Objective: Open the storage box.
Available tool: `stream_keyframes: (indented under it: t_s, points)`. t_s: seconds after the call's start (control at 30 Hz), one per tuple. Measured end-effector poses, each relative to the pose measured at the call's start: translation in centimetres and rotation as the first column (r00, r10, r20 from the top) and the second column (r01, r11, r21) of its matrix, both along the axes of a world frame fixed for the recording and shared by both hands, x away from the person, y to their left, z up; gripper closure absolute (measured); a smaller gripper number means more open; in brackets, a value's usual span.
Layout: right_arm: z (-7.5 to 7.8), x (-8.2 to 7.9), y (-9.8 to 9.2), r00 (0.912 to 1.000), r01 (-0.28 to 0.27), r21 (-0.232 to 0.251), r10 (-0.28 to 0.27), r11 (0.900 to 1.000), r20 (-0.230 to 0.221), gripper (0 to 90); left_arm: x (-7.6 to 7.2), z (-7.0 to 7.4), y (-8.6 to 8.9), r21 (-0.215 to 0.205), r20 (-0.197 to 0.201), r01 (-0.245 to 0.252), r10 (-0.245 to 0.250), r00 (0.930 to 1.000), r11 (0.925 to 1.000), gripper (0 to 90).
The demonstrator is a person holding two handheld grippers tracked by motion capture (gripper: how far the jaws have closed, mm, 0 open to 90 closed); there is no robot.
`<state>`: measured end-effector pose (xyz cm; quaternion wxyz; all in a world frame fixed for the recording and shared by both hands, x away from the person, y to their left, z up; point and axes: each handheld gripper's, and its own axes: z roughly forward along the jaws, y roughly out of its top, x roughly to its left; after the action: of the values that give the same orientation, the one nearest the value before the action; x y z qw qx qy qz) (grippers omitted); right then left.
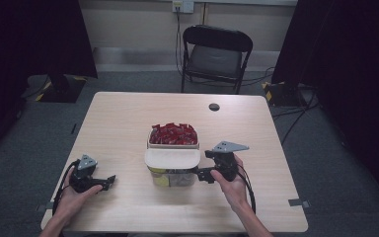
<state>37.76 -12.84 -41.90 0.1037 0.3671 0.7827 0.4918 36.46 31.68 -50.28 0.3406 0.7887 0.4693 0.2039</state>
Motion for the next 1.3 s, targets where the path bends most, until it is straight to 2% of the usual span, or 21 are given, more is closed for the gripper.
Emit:
stream_keyframes:
  t_s: [0.23, 0.33, 0.57, 0.6, 0.8, 0.93, 1.0, 1.3]
  points:
    - [0.3, 0.4, 0.1, 0.9999, 0.008, 0.011, -0.008, 1.000, 0.007, 16.8, 0.0, 0.0, 0.0, 0.000, 0.000, 0.000, 0.000, 1.0000, 1.0000, 6.9]
    - [0.3, 0.6, 0.1, 0.9999, 0.009, 0.011, -0.009, 1.000, 0.010, 22.4, 0.0, 0.0, 0.0, 0.000, 0.000, 0.000, 0.000, 1.0000, 1.0000, 6.9]
    - [0.6, 0.9, 0.1, 0.9996, 0.012, 0.027, -0.012, 1.000, 0.026, 24.7, 0.0, 0.0, 0.0, 0.000, 0.000, 0.000, 0.000, 1.0000, 1.0000, 6.9]
    - [0.7, 1.0, 0.1, 0.9997, 0.004, 0.029, -0.005, 1.000, 0.025, 27.5, 0.0, 0.0, 0.0, 0.000, 0.000, 0.000, 0.000, 1.0000, 1.0000, 6.9]
    - [1.1, 1.4, 0.5, 0.9995, -0.006, 0.036, 0.005, 0.999, 0.033, 31.5, 0.0, 0.0, 0.0, 0.001, 0.000, 0.000, 0.000, 1.0000, 1.0000, 6.9]
    - [1.3, 1.5, 0.8, 0.9992, -0.007, 0.021, 0.006, 1.000, 0.040, 30.6, 0.0, 0.0, 0.0, 0.000, 0.000, 0.000, 0.000, 1.0000, 1.0000, 6.9]
    - [1.3, 1.7, 0.7, 0.9993, -0.009, 0.034, 0.008, 0.999, 0.037, 31.1, 0.0, 0.0, 0.0, 0.001, 0.000, 0.000, 0.000, 1.0000, 1.0000, 6.9]
    - [1.5, 2.0, 0.5, 0.9992, -0.015, 0.037, 0.013, 0.999, 0.036, 32.2, 0.0, 0.0, 0.0, 0.000, 0.000, 0.000, 0.000, 1.0000, 1.0000, 6.9]
